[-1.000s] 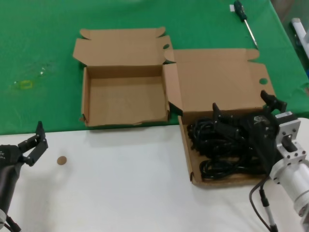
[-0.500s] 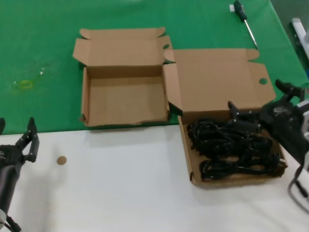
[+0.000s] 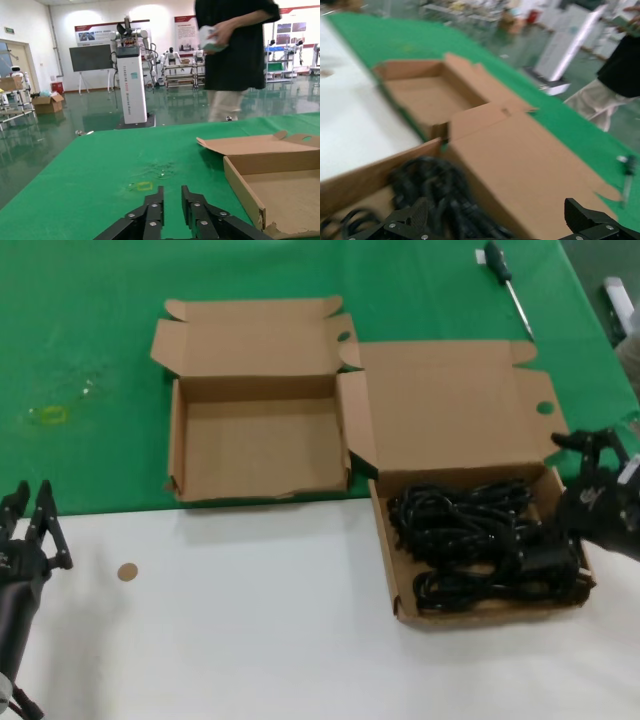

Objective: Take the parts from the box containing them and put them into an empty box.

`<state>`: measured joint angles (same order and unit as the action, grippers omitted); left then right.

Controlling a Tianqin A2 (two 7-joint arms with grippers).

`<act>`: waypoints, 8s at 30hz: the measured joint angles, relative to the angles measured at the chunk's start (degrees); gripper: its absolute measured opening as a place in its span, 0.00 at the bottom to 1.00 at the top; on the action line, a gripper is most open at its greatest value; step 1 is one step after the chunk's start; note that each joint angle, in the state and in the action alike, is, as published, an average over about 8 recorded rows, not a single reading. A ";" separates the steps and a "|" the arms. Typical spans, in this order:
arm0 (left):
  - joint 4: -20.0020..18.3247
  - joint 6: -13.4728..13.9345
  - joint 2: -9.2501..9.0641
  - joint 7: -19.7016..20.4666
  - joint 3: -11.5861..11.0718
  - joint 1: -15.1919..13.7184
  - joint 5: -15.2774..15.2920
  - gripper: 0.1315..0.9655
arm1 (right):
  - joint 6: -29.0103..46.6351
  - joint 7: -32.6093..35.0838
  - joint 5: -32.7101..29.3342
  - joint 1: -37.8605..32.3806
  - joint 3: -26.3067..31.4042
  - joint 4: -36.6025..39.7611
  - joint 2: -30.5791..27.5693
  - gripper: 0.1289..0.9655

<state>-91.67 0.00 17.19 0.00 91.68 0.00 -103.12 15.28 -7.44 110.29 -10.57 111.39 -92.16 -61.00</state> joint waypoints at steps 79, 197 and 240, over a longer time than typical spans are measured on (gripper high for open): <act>0.00 0.00 0.00 0.02 0.00 0.00 0.01 0.02 | 22.91 -1.03 -19.17 -7.20 -8.09 0.82 6.64 0.14; 0.00 0.00 0.00 0.02 0.00 0.00 0.00 0.32 | 12.63 5.13 -29.68 -32.23 1.01 32.45 46.46 1.00; 0.00 0.00 0.00 0.00 0.00 0.00 -0.01 1.00 | -8.50 6.88 -12.63 0.21 -14.70 8.25 44.45 1.00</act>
<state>-91.67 0.00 17.19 0.00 91.67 0.00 -103.13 6.78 -0.56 97.66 -10.36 96.69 -83.91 -16.55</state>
